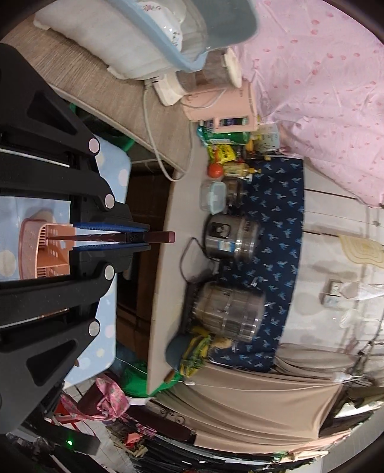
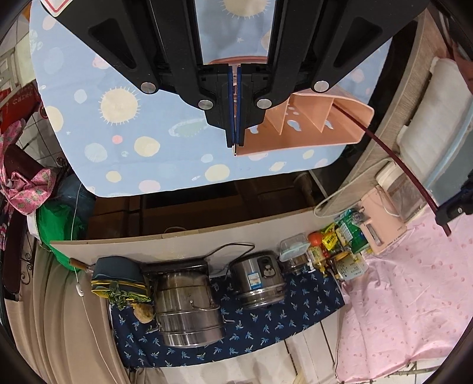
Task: Organize utensils
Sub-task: 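Lift and carry the chopstick and spoon into the pink basket with both tools, then open both tools to release the chopstick and spoon into the basket, then lower the right tool onto a dark red chopstick and close on it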
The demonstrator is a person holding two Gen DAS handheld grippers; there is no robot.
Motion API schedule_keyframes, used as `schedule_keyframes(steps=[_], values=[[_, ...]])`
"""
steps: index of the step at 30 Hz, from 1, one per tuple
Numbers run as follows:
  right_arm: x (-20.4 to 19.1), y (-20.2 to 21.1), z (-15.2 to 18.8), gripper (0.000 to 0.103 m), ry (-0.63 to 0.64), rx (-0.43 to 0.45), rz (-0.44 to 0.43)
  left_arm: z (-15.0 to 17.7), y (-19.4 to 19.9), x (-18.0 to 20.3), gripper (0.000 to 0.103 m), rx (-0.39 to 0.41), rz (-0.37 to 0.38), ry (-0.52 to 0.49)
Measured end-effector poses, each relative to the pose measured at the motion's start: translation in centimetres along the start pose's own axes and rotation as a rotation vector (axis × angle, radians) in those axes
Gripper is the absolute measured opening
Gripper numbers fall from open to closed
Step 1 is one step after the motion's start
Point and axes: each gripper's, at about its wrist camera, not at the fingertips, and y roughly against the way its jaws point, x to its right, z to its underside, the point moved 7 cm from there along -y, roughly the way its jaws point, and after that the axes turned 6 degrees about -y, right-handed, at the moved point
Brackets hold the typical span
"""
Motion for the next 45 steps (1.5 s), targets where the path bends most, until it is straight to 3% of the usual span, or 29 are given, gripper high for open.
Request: schedule_keyframes(steps=[4, 6, 9, 12, 16, 23, 33, 45], values=[[-0.2, -0.9, 0.6, 0.003, 0.008, -0.018, -0.006, 2.2, -1.8, -0.3, 0.007, -0.052, -0.012, -0.007], [-0.2, -1.0, 0.7, 0.009, 0.009, -0.012, -0.003, 2.9, -2.2, -0.6, 0.009, -0.068, -0.008, 0.005], [-0.1, -0.5, 0.7, 0.019, 0.0, 0.002, -0.008, 3.4, -2.2, -1.4, 0.031, -0.068, -0.022, 0.025], [0.0, 0.5, 0.7, 0.021, -0.007, 0.018, -0.016, 3.5, -1.6, -2.0, 0.034, -0.066, -0.026, 0.031], [0.1, 2.2, 1.0, 0.028, -0.019, 0.032, -0.036, 4.1, -0.4, -2.6, 0.05, -0.068, -0.021, 0.045], [0.1, 6.1, 3.4, 0.033, -0.009, 0.037, -0.064, 6.9, 3.1, -3.1, 0.051, -0.093, -0.009, 0.033], [1.1, 12.3, 11.8, 0.036, 0.058, 0.011, -0.036, 15.5, 7.7, -2.8, 0.051, -0.192, -0.015, -0.022], [2.7, 15.9, 26.3, 0.036, 0.097, -0.165, 0.048, 27.7, 12.0, -1.7, 0.051, -0.344, 0.004, -0.029]])
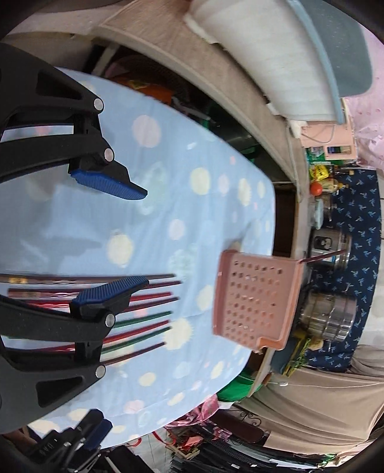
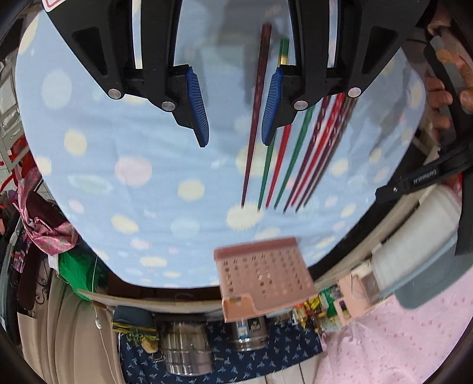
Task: Organize utensils
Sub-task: 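Lower the right tool onto a dark red chopstick and close on it, then grasp a brown chopstick with the left tool while the right tool holds its chopstick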
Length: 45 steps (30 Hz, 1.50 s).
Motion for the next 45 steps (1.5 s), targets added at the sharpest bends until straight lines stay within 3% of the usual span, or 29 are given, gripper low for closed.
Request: schedule_keyframes(steps=[6, 13, 22, 24, 45], values=[[-0.7, 0.2, 4.2, 0.036, 0.04, -0.035, 0.026, 3.6, 0.8, 0.6, 0.051, -0.027, -0.018, -0.041], [-0.9, -0.5, 5.8, 0.033, 0.033, -0.057, 0.032, 6.3, 1.6, 1.1, 0.051, -0.045, -0.027, -0.072], [-1.0, -1.1, 7.0, 0.02, 0.031, -0.081, 0.033, 9.1, 2.1, 2.1, 0.051, -0.086, 0.006, -0.091], [-1.1, -1.3, 7.2, 0.013, 0.031, -0.088, 0.035, 9.6, 2.2, 2.4, 0.051, -0.092, 0.012, -0.098], [-1.2, -1.0, 7.9, 0.007, 0.022, -0.054, 0.09, 11.5, 0.5, 3.7, 0.047, -0.141, 0.005, -0.129]])
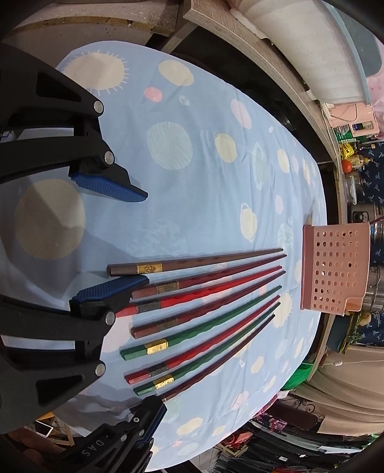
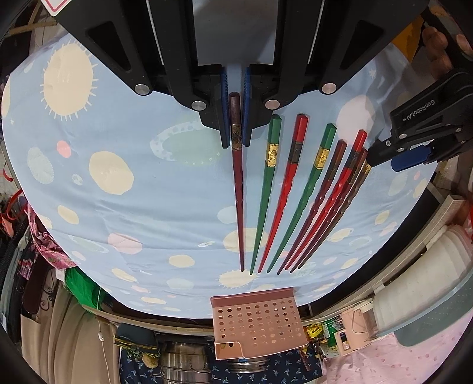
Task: Organize utensils
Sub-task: 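Grasp a brown chopstick with the left tool while the right tool holds its chopstick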
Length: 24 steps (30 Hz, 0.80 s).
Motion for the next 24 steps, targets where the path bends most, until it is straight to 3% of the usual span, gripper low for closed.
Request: schedule_keyframes(steps=[4, 24], values=[[-0.1, 0.14, 0.22, 0.007, -0.005, 0.013, 0.007, -0.14, -0.14, -0.13, 0.039, 0.002, -0.016, -0.004], [0.11, -0.12, -0.09, 0.007, -0.071, 0.014, -0.005, -0.09, -0.09, -0.7, 0.017, -0.012, -0.059, 0.003]])
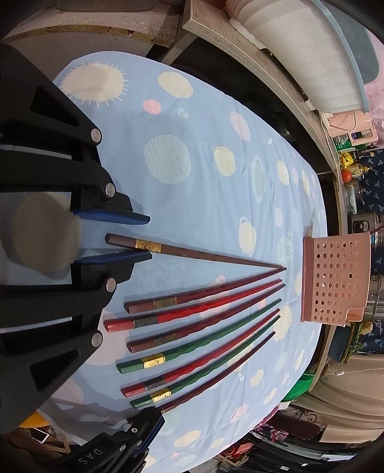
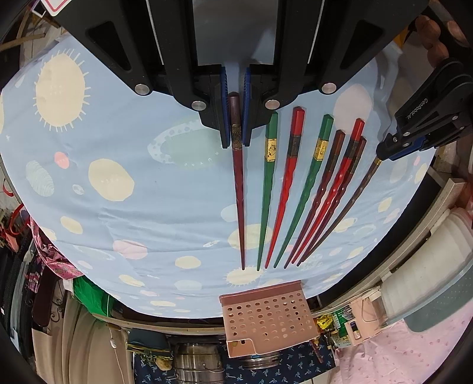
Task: Organize utensils
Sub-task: 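Grasp a brown chopstick with the left tool while the right tool holds its chopstick, then lift both chopsticks and lower them into the pink basket with both tools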
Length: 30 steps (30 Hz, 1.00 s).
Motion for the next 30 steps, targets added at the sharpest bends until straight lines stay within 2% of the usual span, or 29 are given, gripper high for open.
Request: schedule_keyframes(steps=[7, 15, 22, 30], values=[[0.1, 0.0, -0.1, 0.007, 0.006, 0.005, -0.004, 0.1, 0.0, -0.2, 0.011, 0.005, -0.001, 0.017], [0.2, -0.1, -0.1, 0.007, 0.012, 0.01, -0.025, -0.2, -0.2, -0.2, 0.01, 0.01, 0.005, 0.029], [1.0, 0.0, -0.4, 0.007, -0.02, -0.008, -0.084, -0.5, -0.4, -0.3, 0.009, 0.002, 0.035, 0.048], [1.7, 0.7, -1.5, 0.007, -0.015, -0.002, -0.081, -0.4, -0.3, -0.4, 0.007, -0.019, 0.075, 0.069]])
